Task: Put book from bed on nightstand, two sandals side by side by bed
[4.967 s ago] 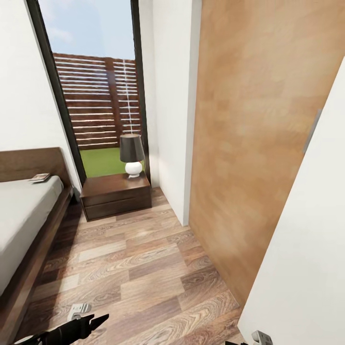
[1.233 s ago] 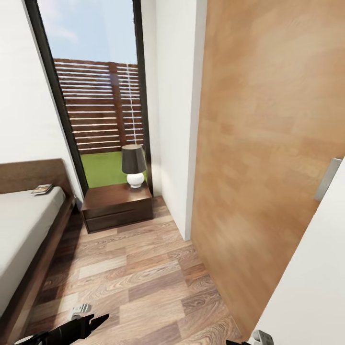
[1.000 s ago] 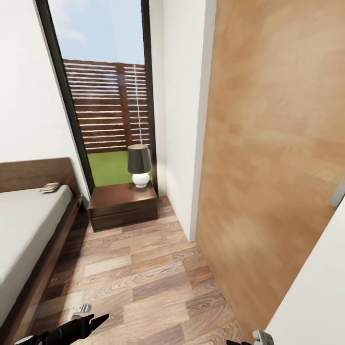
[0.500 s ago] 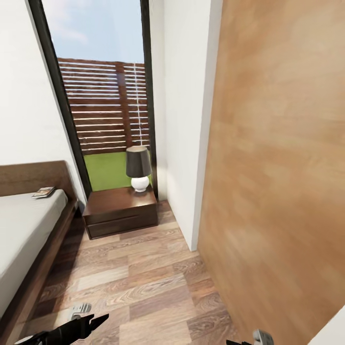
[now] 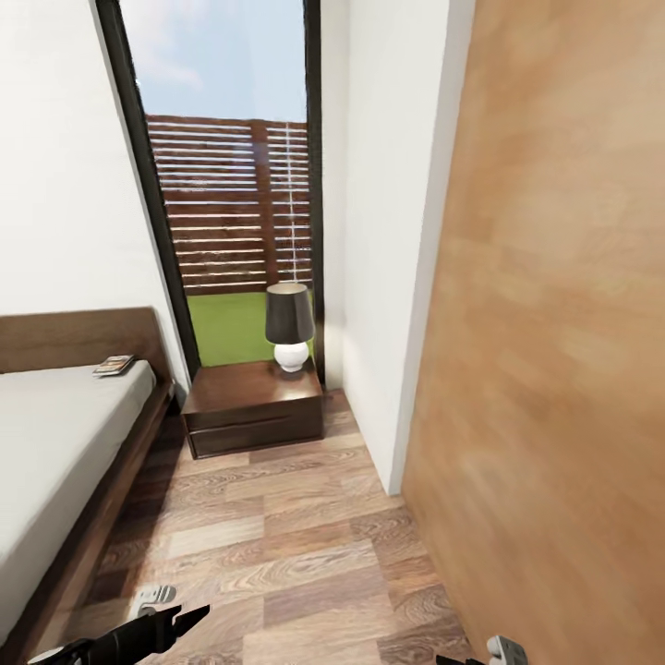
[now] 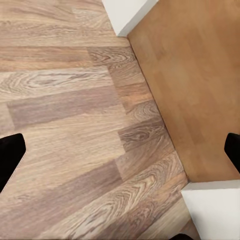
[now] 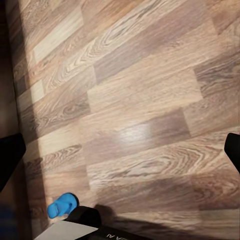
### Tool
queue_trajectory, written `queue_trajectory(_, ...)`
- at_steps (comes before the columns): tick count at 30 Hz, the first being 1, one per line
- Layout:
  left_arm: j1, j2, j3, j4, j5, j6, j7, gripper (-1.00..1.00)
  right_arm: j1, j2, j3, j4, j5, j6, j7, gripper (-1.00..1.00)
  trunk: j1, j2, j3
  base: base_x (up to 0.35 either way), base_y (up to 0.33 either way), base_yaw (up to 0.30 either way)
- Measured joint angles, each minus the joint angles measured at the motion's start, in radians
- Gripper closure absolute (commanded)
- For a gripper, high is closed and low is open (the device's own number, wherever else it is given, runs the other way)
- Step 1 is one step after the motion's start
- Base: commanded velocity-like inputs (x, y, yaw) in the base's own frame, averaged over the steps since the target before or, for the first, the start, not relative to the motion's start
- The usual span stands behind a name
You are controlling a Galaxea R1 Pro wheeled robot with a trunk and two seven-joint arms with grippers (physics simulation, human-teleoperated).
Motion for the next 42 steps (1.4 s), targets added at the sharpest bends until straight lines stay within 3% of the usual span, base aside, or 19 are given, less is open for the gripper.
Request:
queue_trajectory(22, 0.000, 0.000, -0.001, 0.000, 0.000, 0.000, 0.000, -1.00, 0.000, 0.000, 0.000, 0.000, 0.000, 0.000, 0.001, -1.00, 0.000, 0.000, 0.000, 0.233, 0.000, 0.031)
queue_trajectory(42, 0.000, 0.000, -0.001, 0.000, 0.000, 0.000, 0.000, -1.00, 0.000, 0.000, 0.000, 0.000, 0.000, 0.000, 0.000, -1.00, 0.000, 0.000, 0.000, 0.025, 0.000, 0.271)
